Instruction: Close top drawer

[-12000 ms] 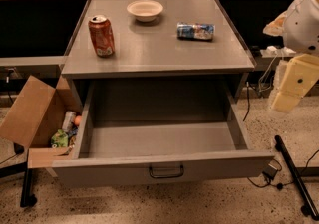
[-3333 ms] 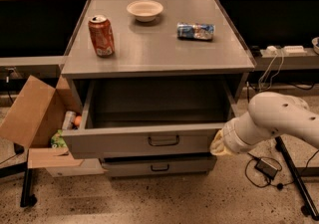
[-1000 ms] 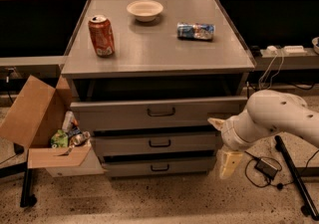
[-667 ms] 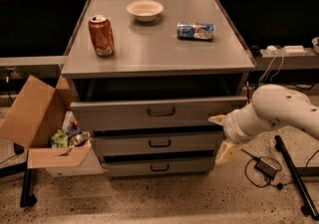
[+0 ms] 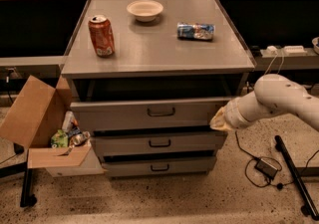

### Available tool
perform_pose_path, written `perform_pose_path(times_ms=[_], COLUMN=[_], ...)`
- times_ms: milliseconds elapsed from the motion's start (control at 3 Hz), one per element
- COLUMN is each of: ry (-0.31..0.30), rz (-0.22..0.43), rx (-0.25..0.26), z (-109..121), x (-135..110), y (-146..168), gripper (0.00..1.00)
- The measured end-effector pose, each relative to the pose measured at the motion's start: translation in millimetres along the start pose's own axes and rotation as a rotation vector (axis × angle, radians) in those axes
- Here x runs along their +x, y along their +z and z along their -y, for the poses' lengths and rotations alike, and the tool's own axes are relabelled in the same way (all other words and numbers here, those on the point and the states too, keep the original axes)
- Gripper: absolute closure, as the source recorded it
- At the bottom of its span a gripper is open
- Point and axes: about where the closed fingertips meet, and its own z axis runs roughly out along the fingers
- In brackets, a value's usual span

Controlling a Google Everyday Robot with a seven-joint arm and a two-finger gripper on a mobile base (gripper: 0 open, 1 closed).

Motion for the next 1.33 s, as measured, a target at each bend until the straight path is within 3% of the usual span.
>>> perform_pose_path(times_ms=[333, 667, 1333], ry=[0.009, 0.043, 0.099], rz=[-0.003, -0.018, -0.018], rx=[0.019, 0.062, 0.127], z=[18, 31, 57], x=[5, 11, 17], y=[7, 17, 28], gripper=[0.94, 1.0, 1.0])
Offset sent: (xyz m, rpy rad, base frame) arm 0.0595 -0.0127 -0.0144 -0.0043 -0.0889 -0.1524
